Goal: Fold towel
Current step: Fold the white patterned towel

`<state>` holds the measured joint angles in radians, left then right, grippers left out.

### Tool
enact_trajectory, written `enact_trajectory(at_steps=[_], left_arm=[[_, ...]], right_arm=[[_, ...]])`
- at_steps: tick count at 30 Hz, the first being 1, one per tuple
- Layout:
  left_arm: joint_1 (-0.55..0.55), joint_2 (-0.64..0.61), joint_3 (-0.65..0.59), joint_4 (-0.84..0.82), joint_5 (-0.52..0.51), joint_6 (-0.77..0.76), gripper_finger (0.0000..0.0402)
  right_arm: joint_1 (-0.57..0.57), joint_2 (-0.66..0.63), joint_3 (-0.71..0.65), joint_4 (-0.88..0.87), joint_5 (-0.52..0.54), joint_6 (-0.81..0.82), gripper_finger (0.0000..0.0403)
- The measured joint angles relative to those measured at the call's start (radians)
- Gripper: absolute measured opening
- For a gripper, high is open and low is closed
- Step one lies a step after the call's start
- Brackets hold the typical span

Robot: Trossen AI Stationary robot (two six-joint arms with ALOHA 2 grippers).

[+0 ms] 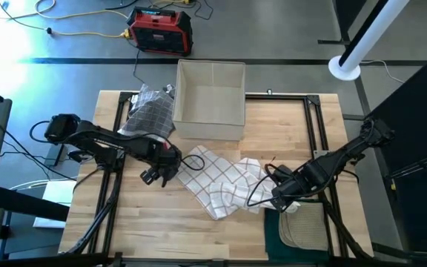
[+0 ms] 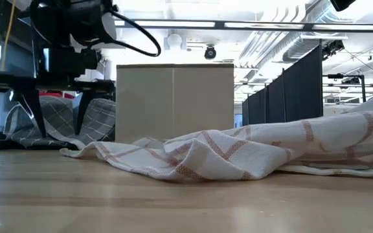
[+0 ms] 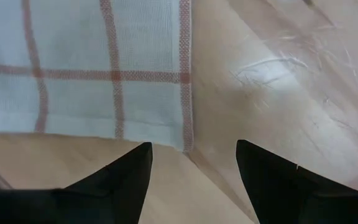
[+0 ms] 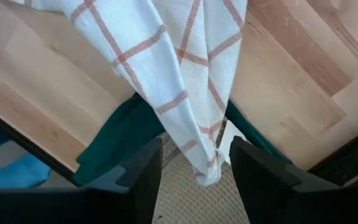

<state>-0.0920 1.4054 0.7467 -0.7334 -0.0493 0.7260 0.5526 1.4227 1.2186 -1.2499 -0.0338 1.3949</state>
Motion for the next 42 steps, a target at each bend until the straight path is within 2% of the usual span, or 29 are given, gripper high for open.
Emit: enact_trajectory(at_steps=[4,7,10,14,19,20,25,30,38,42], left_arm=[[0.001,0.062,0.0,0.03,-0.003,0.043,0.0227],[0.005,0.127,0.001,0.057,-0.052,0.062,0.0225],[0.021,0.176,0.006,0.051,-0.047,0.032,0.0208],[0.041,0.209,0.011,0.043,-0.044,-0.061,0.0148],[0.053,0.19,0.008,0.056,-0.049,-0.207,0.0026],[0.054,0.181,0.014,0.049,-0.049,-0.248,0.0016],[0.054,0.115,0.064,-0.107,-0.052,-0.489,0.0013],[0.051,-0.012,0.112,-0.263,-0.02,-0.692,0.0012],[0.051,-0.205,0.13,-0.263,0.001,-0.876,0.0012],[0.051,-0.225,0.13,-0.264,0.012,-0.931,0.0012]], right_arm=[[0.0,0.0,0.0,0.008,0.012,0.0,0.0174],[0.0,0.0,0.0,0.014,0.025,-0.005,0.0174],[0.0,0.0,0.0,0.024,0.025,-0.004,0.0174],[0.0,0.001,0.0,0.049,0.026,-0.004,0.0174],[0.0,0.001,0.0,0.059,0.063,-0.01,0.0174],[-0.001,0.001,0.0,0.06,0.072,-0.015,0.0174],[-0.008,0.001,-0.001,0.084,0.123,-0.061,0.0174],[-0.035,0.001,-0.001,0.155,0.181,-0.21,0.0174],[-0.15,0.018,-0.006,0.411,0.316,-0.587,0.0174],[-0.206,0.072,-0.006,0.596,0.306,-0.796,0.0174]])
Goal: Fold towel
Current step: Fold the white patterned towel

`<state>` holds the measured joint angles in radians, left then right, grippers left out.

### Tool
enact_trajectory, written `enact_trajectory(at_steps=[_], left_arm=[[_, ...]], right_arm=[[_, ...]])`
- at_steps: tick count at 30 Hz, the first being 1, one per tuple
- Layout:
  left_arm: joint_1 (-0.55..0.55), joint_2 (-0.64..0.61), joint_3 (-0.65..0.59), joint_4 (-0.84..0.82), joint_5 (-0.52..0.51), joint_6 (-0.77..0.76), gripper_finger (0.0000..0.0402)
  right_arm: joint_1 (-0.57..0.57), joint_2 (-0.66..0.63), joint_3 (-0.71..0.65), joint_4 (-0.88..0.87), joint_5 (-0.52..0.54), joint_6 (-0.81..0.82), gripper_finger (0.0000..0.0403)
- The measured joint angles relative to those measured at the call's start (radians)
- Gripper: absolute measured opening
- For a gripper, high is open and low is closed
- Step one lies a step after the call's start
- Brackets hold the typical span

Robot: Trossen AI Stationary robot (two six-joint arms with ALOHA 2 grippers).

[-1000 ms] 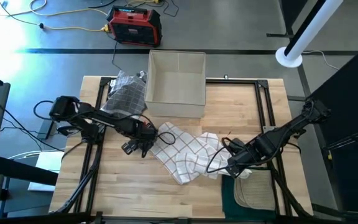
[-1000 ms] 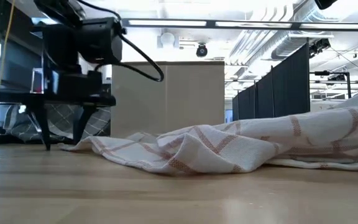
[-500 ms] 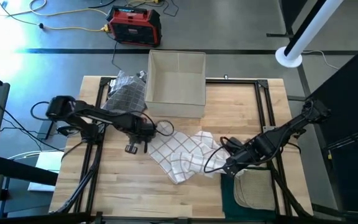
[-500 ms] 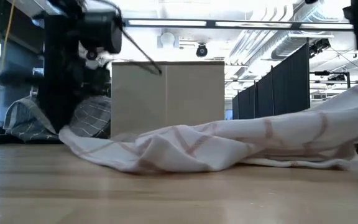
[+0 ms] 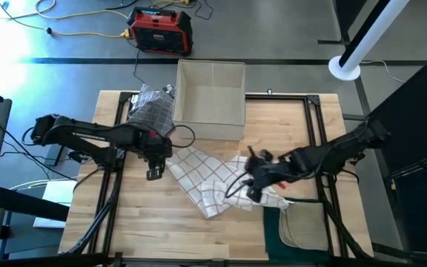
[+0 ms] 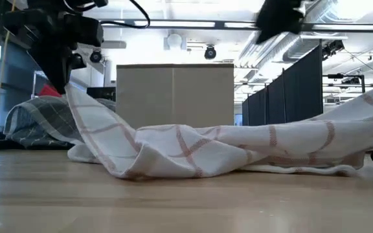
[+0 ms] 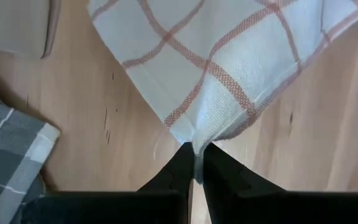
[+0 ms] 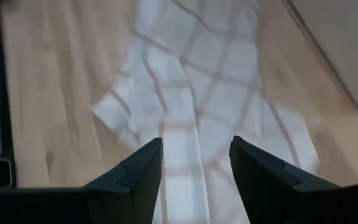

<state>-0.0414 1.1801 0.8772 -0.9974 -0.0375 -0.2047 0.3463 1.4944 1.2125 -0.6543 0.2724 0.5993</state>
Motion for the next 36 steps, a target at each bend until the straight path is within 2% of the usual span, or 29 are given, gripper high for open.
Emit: enact_trajectory(at_steps=[3,7,10,15,19,24,27,33,36], left_arm=[[0.0,0.0,0.0,-0.009,0.023,-0.046,0.0012],[-0.008,0.0,0.0,-0.006,0.108,-0.088,0.0012],[-0.029,0.0,0.0,-0.004,0.135,-0.093,0.0012],[-0.062,-0.001,0.0,-0.005,0.141,-0.131,0.0012],[-0.074,-0.001,0.0,-0.001,0.128,-0.149,0.0012],[-0.074,-0.001,0.001,0.0,0.113,-0.151,0.0012],[-0.073,-0.001,0.001,0.0,0.097,-0.149,0.0012],[-0.068,-0.001,0.001,0.0,0.069,-0.134,0.0012],[-0.062,-0.001,0.001,0.0,0.061,-0.126,0.0012]], right_arm=[[-0.044,0.065,0.0,0.138,-0.097,-0.135,0.0171],[-0.104,0.169,0.0,0.254,-0.2,-0.237,0.0161],[-0.163,0.249,0.0,0.295,-0.248,-0.234,0.0153],[-0.25,0.375,-0.001,0.347,-0.435,-0.174,0.0147],[-0.271,0.437,-0.001,0.408,-0.464,-0.173,0.0146],[-0.284,0.486,-0.001,0.519,-0.618,-0.177,0.0146],[-0.288,0.504,-0.001,0.538,-0.646,-0.142,0.0146],[-0.284,0.499,0.02,0.581,-0.847,-0.132,0.0146],[-0.273,0.499,0.043,0.579,-0.905,-0.133,0.0146]])
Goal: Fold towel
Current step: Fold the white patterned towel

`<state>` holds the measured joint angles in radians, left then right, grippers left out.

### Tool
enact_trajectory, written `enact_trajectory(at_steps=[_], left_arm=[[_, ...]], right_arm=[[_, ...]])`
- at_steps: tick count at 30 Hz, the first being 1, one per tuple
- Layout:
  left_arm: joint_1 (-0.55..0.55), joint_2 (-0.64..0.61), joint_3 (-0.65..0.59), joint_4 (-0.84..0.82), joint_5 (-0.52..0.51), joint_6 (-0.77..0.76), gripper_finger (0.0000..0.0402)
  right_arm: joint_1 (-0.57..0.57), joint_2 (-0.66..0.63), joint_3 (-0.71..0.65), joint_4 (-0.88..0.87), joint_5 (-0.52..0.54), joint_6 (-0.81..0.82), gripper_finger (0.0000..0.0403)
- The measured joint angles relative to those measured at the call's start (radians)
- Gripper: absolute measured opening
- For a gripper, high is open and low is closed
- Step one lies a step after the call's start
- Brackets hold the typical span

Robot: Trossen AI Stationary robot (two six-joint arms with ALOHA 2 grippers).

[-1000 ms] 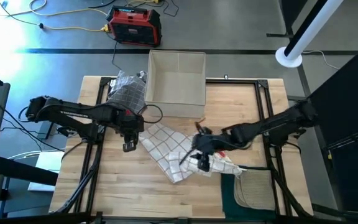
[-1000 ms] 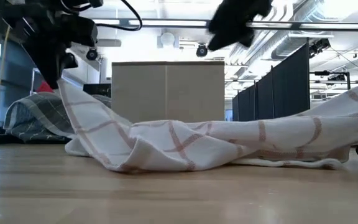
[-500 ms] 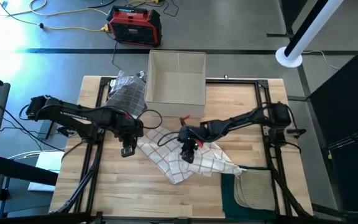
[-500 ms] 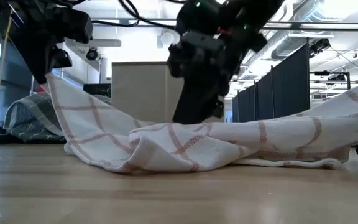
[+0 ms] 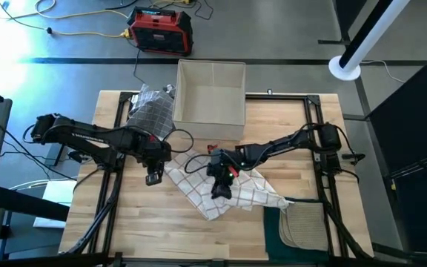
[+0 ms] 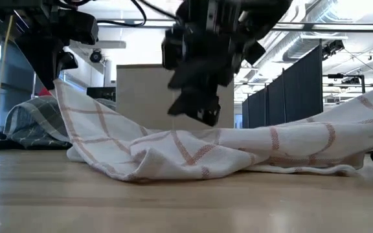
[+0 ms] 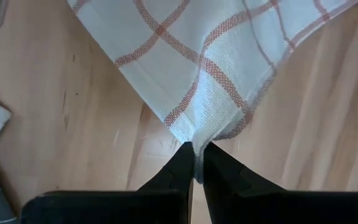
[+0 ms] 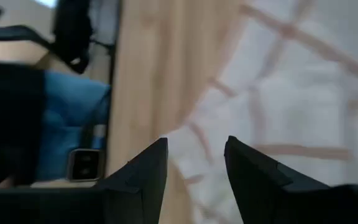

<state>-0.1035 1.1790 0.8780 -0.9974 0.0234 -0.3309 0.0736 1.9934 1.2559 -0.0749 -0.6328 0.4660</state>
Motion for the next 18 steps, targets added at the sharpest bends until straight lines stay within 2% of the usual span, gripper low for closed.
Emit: enact_trajectory(at_steps=[3,9,11,18], left_arm=[[0.009,0.0,0.0,0.0,-0.003,0.0,0.0012],[0.013,0.0,0.0,0.0,-0.009,0.001,0.0012],[0.013,0.0,0.0,0.0,-0.009,0.001,0.0012],[0.013,0.0,0.0,0.0,-0.01,0.002,0.0012]], right_arm=[[0.01,-0.002,0.009,0.002,0.007,-0.041,0.0146],[0.012,-0.002,0.009,-0.003,0.375,-0.133,0.0146],[0.012,0.004,0.009,-0.002,0.451,-0.156,0.0146],[-0.002,0.059,0.009,-0.041,0.337,-0.107,0.0146]])
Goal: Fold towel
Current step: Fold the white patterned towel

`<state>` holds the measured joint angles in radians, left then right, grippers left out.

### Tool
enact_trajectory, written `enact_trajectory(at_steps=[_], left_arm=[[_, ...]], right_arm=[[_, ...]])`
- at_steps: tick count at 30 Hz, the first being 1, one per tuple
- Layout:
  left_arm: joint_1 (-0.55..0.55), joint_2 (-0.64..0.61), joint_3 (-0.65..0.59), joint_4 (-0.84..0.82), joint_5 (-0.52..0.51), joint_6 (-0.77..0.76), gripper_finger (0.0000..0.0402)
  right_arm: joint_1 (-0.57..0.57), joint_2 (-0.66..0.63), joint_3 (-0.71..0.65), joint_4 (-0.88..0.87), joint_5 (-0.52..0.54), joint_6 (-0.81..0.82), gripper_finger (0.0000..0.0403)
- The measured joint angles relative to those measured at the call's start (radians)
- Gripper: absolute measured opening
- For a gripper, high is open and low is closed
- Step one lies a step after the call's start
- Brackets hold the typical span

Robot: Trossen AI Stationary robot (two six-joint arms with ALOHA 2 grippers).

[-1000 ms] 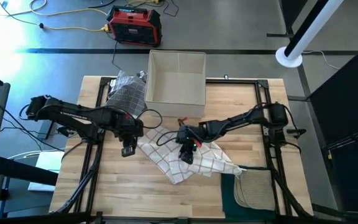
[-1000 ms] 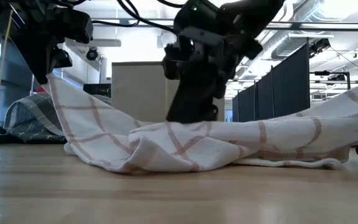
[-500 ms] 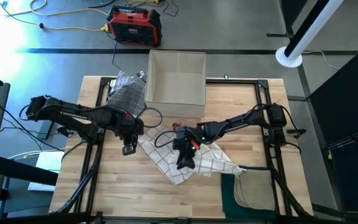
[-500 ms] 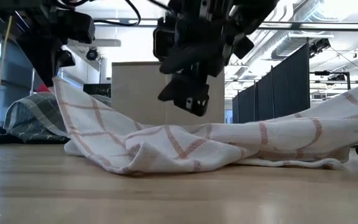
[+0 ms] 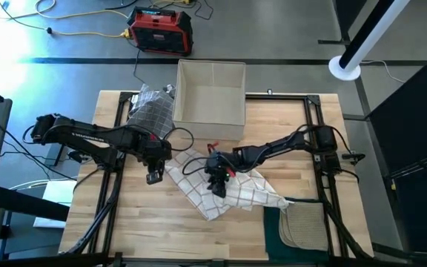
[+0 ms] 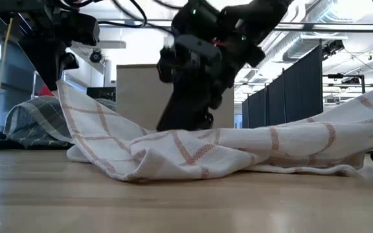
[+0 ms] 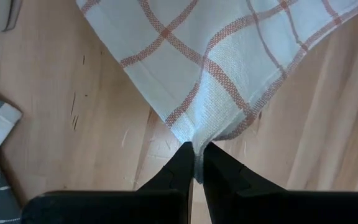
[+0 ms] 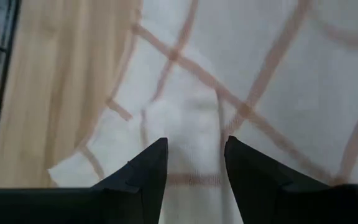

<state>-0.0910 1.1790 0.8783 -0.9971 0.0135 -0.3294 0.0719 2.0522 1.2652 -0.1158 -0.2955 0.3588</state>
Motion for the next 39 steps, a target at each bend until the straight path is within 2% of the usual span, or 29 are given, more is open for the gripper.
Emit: enact_trajectory(at_steps=[4,10,12,16,21,31,39], left_arm=[[0.0,0.0,0.0,-0.001,0.0,0.0,0.0012],[0.0,0.0,0.0,-0.001,-0.019,0.022,0.0012],[0.0,0.0,0.0,-0.001,-0.028,0.026,0.0012],[0.0,0.0,0.0,-0.001,-0.03,0.02,0.0012],[0.0,0.0,0.0,-0.001,-0.03,0.017,0.0012],[0.0,0.0,0.0,-0.001,-0.026,0.016,0.0012],[0.0,0.0,0.0,-0.001,-0.026,0.008,0.0012]], right_arm=[[0.007,0.007,0.0,-0.026,-0.024,0.03,0.0146],[0.011,0.001,0.014,-0.022,-0.217,0.034,0.0146],[0.018,0.001,0.018,-0.017,-0.248,0.034,0.0146],[0.037,0.001,0.018,0.003,-0.249,0.027,0.0146],[0.051,0.023,0.018,0.112,-0.204,-0.004,0.0146],[0.045,0.136,0.017,0.287,-0.175,0.057,0.0146],[0.048,0.157,0.019,0.371,-0.169,0.086,0.0146]])
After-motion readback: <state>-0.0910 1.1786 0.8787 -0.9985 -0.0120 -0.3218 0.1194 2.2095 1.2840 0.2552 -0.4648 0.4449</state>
